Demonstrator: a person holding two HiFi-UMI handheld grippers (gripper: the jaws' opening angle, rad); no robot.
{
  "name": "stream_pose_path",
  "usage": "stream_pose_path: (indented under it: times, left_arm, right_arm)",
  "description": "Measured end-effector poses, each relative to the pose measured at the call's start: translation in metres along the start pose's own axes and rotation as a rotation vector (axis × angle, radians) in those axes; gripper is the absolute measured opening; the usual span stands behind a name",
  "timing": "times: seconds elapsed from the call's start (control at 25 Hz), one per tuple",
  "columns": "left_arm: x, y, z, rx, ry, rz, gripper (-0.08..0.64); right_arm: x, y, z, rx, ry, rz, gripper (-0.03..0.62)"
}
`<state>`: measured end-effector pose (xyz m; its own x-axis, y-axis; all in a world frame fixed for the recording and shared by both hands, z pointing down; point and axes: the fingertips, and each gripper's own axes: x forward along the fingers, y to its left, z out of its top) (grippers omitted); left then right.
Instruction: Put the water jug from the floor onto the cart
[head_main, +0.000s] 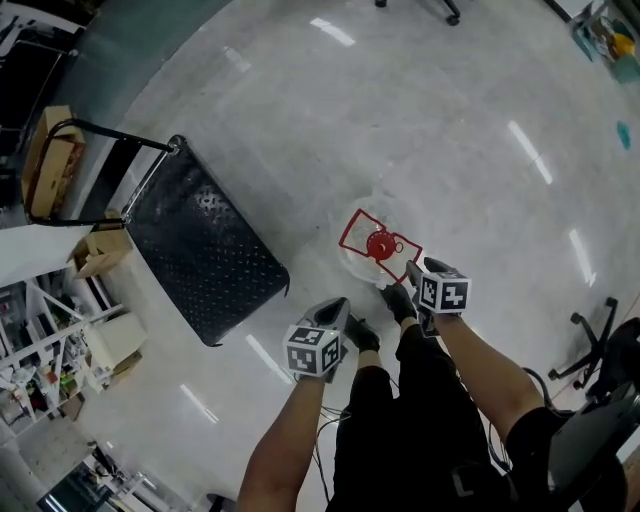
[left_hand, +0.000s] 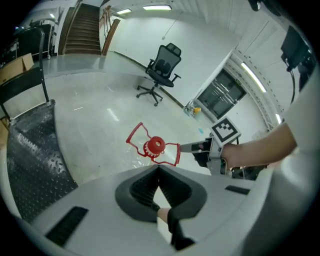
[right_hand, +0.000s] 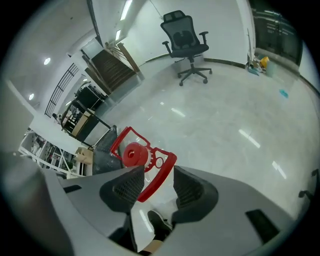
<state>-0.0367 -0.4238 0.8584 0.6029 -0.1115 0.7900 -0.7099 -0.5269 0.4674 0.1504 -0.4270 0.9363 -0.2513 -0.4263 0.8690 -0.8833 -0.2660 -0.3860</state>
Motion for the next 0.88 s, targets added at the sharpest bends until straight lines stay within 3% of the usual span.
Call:
stream_pose_path:
  times: [0.36,0.56,0.88]
  left_arm:
    - [0.012,0.008,-0.01,-0.051,0.014,-0.005,-0.002]
    - [0.006,0.007,-0.007,-0.05,-0.003,-0.007,-0.002]
    - [-0.025,0.005,0.015,-0.076,-0.096,0.017,-0.002]
  right_arm:
    - [0.034,-0.006,-0.013,0.107,0.074,0.035,0.16]
    - [0.034,-0.005,-0.011,0.172,0.07,0.057,0.118]
    - [0.026,0.009,0.03,0.116,0.035,0.059,0.091]
